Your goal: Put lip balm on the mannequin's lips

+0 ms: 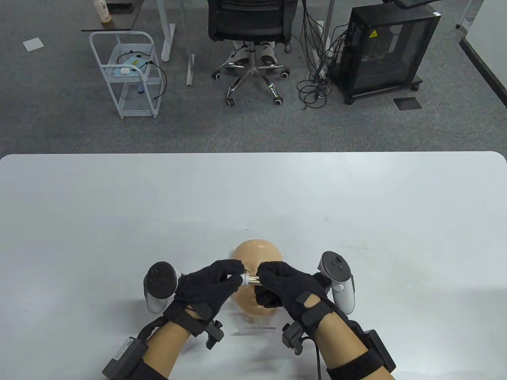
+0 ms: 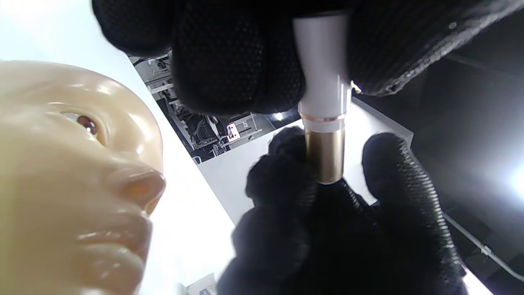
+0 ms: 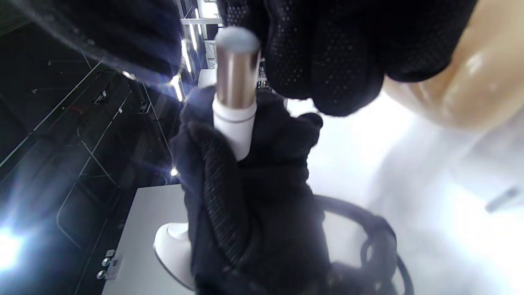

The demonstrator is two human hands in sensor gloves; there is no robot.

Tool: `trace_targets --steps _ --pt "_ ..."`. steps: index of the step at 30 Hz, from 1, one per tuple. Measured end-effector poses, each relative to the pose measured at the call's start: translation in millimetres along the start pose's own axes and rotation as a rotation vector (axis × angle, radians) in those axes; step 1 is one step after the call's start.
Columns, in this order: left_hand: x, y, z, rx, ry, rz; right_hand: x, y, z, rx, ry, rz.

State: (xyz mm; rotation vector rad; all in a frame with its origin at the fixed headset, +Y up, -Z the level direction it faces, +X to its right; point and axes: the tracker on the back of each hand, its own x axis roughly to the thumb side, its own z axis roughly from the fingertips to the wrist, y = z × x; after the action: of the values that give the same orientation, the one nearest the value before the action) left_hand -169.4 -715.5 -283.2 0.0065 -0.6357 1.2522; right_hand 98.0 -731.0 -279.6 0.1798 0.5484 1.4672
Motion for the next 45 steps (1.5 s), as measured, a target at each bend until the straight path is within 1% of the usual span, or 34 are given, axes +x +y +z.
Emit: trace_targets --steps 3,7,10,11,13,14,16,18,19,22,23,25,28,30,31,32,33,35,36,37,38,40,42,44,45 --pt "-0.4 -4.7 -0.9 -0.020 -0.005 0.012 -1.5 -0.3 -1.0 -0.028 -0.006 -0.002" --pt "-2.0 -4.5 -2.6 -0.039 -0.007 -0.007 -3.3 -2.3 -4.3 -0.021 -0.031 -0.007" --pt "-5.2 -5.0 -2.6 -0.033 0.034 0.051 0.9 0.7 -2.6 -0.058 -0.103 0.031" --pt "-7.0 -5.1 -2.4 -0.028 0.054 0.084 4.8 2.2 -1.1 -0.071 -0.152 0.083" --pt "-10.4 -5.0 -2.2 -0.029 0.103 0.160 15.5 6.4 4.1 -0.114 -0.300 0.233" --pt "-12.5 -4.9 -1.8 -0.020 0.134 0.208 24.0 10.3 8.7 -0.137 -0.422 0.385" --pt "-16.0 -5.7 -0.7 -0.018 0.177 0.286 35.3 19.5 18.1 -0.164 -0.610 0.618" --pt "-19.5 -8.3 1.2 -0.022 0.248 0.383 45.7 33.2 30.8 -0.182 -0.849 0.956" --pt "-22.1 -10.0 2.7 -0.034 0.300 0.420 49.0 40.8 37.4 -0.197 -0.943 1.131" --pt "-27.0 -14.2 6.0 -0.043 0.382 0.548 52.0 53.1 45.6 -0.227 -1.077 1.336" --pt "-28.5 -14.6 7.1 -0.038 0.405 0.583 51.7 56.2 46.3 -0.237 -1.106 1.368" --pt "-30.3 -13.7 8.7 -0.030 0.430 0.602 50.5 58.4 45.0 -0.245 -1.115 1.389" --pt "-30.7 -10.8 8.8 -0.009 0.417 0.549 48.6 55.1 41.1 -0.215 -1.058 1.333" --pt "-31.0 -8.4 8.1 0.012 0.389 0.536 50.4 43.1 41.6 -0.219 -1.002 1.233" --pt "-31.0 -6.5 7.7 0.021 0.368 0.537 53.5 31.2 42.9 -0.240 -0.964 1.144" --pt "-31.0 -4.0 7.7 0.040 0.356 0.516 57.7 16.2 45.1 -0.288 -0.898 1.112" --pt "-31.4 -2.0 7.9 0.051 0.354 0.496 60.6 3.1 46.7 -0.346 -0.828 1.122" --pt "-32.6 2.8 8.5 0.082 0.344 0.446 63.3 -33.0 49.0 -0.445 -0.594 1.162" --pt "-32.9 4.3 8.8 0.096 0.341 0.434 62.9 -46.2 49.3 -0.491 -0.504 1.169" --pt "-33.2 6.6 8.9 0.112 0.336 0.409 61.0 -67.5 48.9 -0.568 -0.355 1.166" --pt "-33.2 8.2 9.3 0.120 0.333 0.390 58.7 -78.9 47.6 -0.583 -0.261 1.165" --pt "-32.2 11.2 9.5 0.143 0.322 0.345 48.1 -103.4 44.8 -0.583 -0.028 1.164" --pt "-32.4 12.4 9.2 0.145 0.318 0.315 35.2 -115.1 37.6 -0.567 0.128 1.167" --pt "-33.3 12.5 9.6 0.143 0.320 0.299 24.9 -118.3 28.9 -0.531 0.210 1.165" --pt "-33.6 12.4 9.7 0.144 0.321 0.289 20.0 -118.2 24.0 -0.520 0.278 1.191"
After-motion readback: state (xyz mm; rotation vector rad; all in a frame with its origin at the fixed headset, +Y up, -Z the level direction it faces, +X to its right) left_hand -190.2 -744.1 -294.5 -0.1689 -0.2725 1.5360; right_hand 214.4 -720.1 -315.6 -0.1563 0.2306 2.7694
